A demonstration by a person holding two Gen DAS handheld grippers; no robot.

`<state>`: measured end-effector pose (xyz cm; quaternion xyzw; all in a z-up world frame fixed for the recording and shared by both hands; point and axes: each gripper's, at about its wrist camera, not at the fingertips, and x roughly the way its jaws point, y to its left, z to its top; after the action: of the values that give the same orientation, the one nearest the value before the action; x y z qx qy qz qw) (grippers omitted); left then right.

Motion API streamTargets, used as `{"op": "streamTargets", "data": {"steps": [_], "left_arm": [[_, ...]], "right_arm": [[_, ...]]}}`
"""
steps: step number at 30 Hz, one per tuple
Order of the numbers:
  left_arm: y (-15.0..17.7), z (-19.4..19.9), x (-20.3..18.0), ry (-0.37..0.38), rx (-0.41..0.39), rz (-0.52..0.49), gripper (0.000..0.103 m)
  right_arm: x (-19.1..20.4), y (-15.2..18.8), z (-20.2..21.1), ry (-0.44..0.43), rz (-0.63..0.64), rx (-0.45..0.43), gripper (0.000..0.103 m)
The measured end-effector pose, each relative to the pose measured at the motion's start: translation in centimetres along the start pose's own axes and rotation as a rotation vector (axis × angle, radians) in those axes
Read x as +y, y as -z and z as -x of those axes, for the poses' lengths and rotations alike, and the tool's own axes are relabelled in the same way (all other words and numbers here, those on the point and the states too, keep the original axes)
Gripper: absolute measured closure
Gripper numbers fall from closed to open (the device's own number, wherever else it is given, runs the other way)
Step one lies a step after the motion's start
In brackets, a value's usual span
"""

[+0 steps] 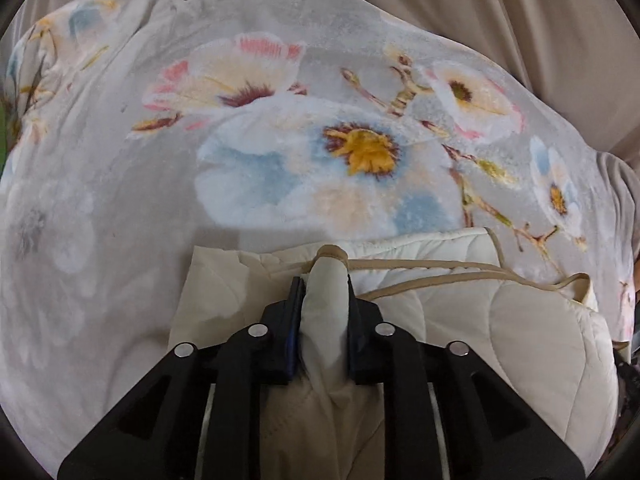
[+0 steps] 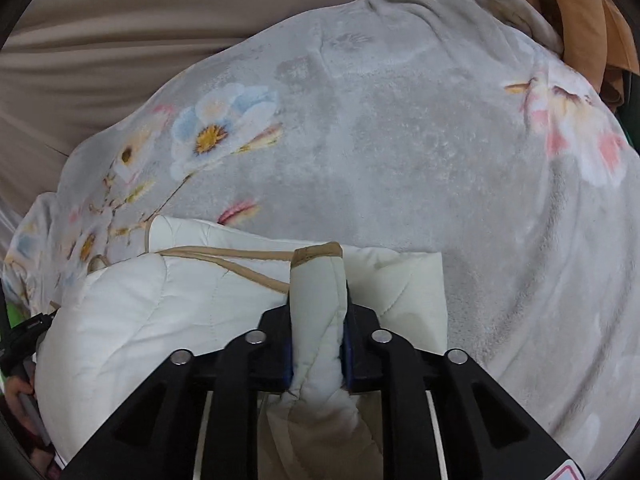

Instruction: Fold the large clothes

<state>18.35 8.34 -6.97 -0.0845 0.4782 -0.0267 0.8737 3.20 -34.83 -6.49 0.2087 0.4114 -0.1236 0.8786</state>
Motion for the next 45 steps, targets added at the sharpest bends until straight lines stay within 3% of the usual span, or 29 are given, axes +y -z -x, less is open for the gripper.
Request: {"op": "streamTargets", "data": {"steps": [3,5,7,9,12,14,17,20,23,34,42,45], "left_arm": [[-0.6,1.9,0.9,0.0,-0.021,0.038,0.073],[-1.1,5.5,1.3,0.032,-0.093,0.078,0.069],[-1.2,8.9,0.8,0.062,-0.169,0.072,0.062],[-0.6,11.6,-0.6,0.113,-0.218,0.033,0.06],[1.7,12.0,-4.6,0.197,-0.172,-0.077,0.06],[4.4,10.8,-7.4,0.198,-0.117,-0.174,0.06],[8.1,8.2,-9.2,0.15,-0.059,-0.257,0.06],[10.1,7.0,-8.6,0.113,-0.042,-0.262,0.06],[11.0,7.4,-7.9,0.073,-0.061,-0.313,0.06],[11.6,7.4,-6.3,0.038,-0.059,-0.315,0.058],[11.8,7.3,-6.0,0.032,-0.059,-0.324,0.058],[11.5,7.5,-5.3,-0.006,-0.068,-0.322,0.058]], "right_arm": [[0.4,0.1,4.6,0.038,-0.027,-0.15,0.076],[1.6,0.3,8.2,0.043,-0.005,-0.264,0.074],[4.1,0.9,10.4,-0.004,0.058,-0.323,0.074],[7.3,1.9,10.7,-0.084,0.155,-0.296,0.074],[13.5,5.3,9.0,-0.238,0.357,-0.166,0.079],[17.1,8.4,7.4,-0.344,0.463,-0.07,0.086],[19.4,11.7,5.1,-0.354,0.567,0.031,0.093],[17.6,12.8,3.8,-0.313,0.556,0.064,0.103],[13.6,11.9,3.8,-0.263,0.448,0.058,0.103],[2.0,10.6,5.5,-0.043,0.161,-0.005,0.103],[-0.9,10.5,5.4,-0.015,0.105,-0.009,0.103],[-1.1,10.2,5.6,-0.013,0.088,-0.008,0.103]]}}
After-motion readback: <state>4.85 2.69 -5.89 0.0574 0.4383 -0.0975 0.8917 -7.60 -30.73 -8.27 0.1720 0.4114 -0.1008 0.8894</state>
